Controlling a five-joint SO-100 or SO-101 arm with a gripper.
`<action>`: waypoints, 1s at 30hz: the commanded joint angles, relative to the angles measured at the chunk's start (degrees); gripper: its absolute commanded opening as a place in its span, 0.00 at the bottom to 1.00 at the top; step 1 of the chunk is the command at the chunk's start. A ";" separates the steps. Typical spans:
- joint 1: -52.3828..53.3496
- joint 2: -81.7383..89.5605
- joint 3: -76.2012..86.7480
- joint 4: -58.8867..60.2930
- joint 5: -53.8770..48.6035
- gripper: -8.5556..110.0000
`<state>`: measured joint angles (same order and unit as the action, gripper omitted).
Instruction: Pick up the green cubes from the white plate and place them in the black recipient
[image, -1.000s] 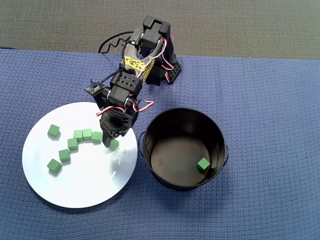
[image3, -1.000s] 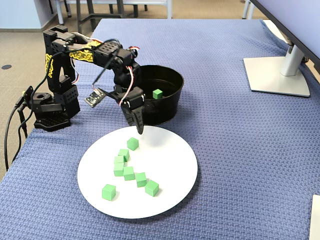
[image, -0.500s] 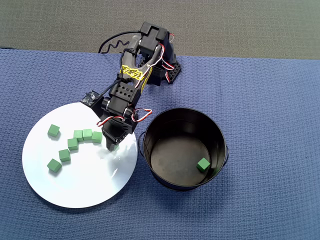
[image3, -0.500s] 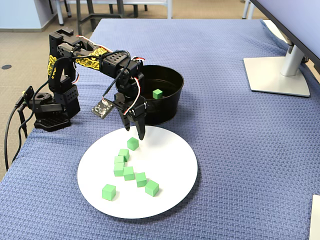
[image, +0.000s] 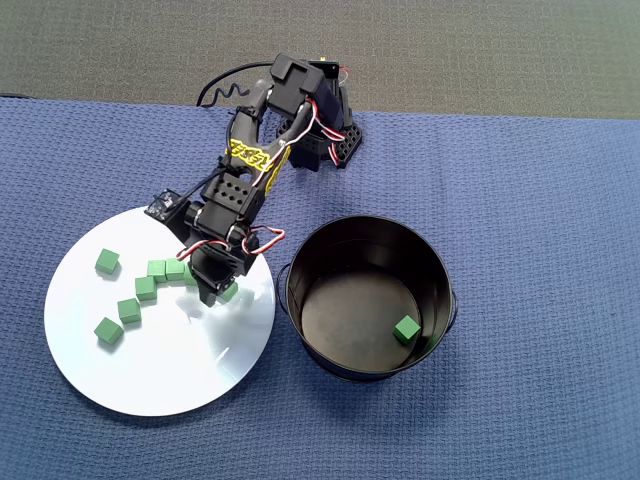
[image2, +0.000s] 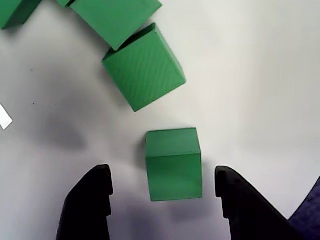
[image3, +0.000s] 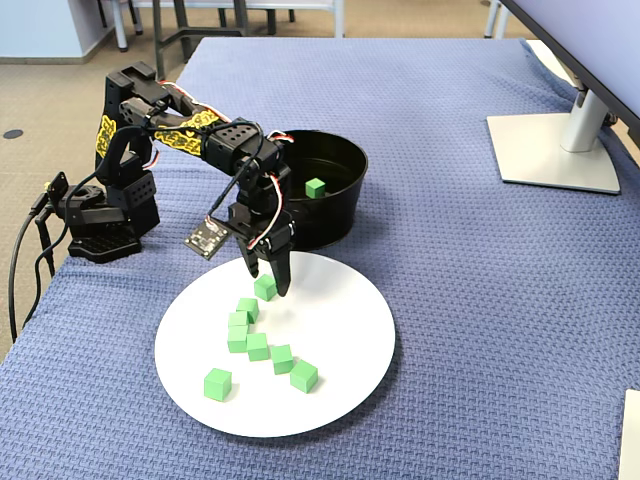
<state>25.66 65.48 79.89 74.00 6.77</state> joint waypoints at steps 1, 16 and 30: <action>0.35 -0.35 -3.87 -0.88 -0.79 0.20; 0.26 0.88 -4.04 -1.67 -1.93 0.07; -1.14 34.98 -7.21 10.90 -1.49 0.07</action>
<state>26.98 90.88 77.26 81.91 5.01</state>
